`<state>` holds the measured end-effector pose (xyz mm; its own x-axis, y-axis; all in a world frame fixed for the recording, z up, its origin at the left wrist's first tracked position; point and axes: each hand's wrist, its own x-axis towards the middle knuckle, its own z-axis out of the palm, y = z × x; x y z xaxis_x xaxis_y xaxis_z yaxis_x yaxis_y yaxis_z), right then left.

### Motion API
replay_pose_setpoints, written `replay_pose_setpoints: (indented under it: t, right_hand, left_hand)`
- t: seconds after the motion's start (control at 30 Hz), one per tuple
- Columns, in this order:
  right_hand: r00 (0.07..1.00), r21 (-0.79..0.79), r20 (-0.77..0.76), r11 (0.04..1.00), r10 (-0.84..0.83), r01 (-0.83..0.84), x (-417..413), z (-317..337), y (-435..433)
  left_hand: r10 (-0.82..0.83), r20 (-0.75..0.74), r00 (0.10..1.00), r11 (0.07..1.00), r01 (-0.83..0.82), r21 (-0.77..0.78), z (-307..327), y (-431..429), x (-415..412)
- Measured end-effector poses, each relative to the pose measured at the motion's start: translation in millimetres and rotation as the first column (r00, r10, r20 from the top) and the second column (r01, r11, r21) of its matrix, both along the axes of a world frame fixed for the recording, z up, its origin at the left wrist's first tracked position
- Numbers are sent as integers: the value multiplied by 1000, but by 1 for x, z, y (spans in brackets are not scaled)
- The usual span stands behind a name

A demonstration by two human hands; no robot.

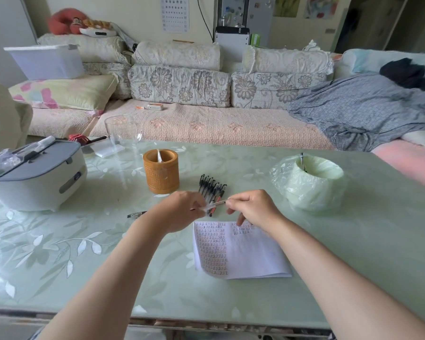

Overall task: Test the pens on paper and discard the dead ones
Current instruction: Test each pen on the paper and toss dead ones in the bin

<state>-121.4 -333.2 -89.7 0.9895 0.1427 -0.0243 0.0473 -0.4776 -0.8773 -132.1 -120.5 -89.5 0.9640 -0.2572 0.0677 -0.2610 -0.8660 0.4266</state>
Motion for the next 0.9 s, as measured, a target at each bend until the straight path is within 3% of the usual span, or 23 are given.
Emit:
replay_pose_setpoints:
  t: [0.17, 0.3, 0.43, 0.5, 0.63, 0.9]
  right_hand:
    - [998, -27, 18, 998, -59, 60, -10, 6, -25]
    - [994, -315, 96, 946, -45, 74, -15, -3, -39]
    - [950, -539, 274, 842, 148, 24, -31, -4, -41]
    - [913, -544, 332, 839, 237, -20, -35, -6, -40]
    - [935, -450, 235, 883, 264, -136, -36, -7, -41]
    - [957, -459, 211, 885, 197, -81, -21, -9, -67]
  left_hand:
    - [22, -56, 998, 1000, -21, 12, 8, -5, -8]
    - [9, -70, 998, 998, -5, 55, 11, -20, -14]
    - [-31, -85, 996, 995, 39, 91, 10, -38, -18]
    - [-73, -90, 993, 996, 78, 51, 10, -51, -20]
    - [-109, -54, 993, 994, 109, 12, 9, -71, -21]
    - [-64, -12, 998, 997, 64, -46, 10, -66, -12]
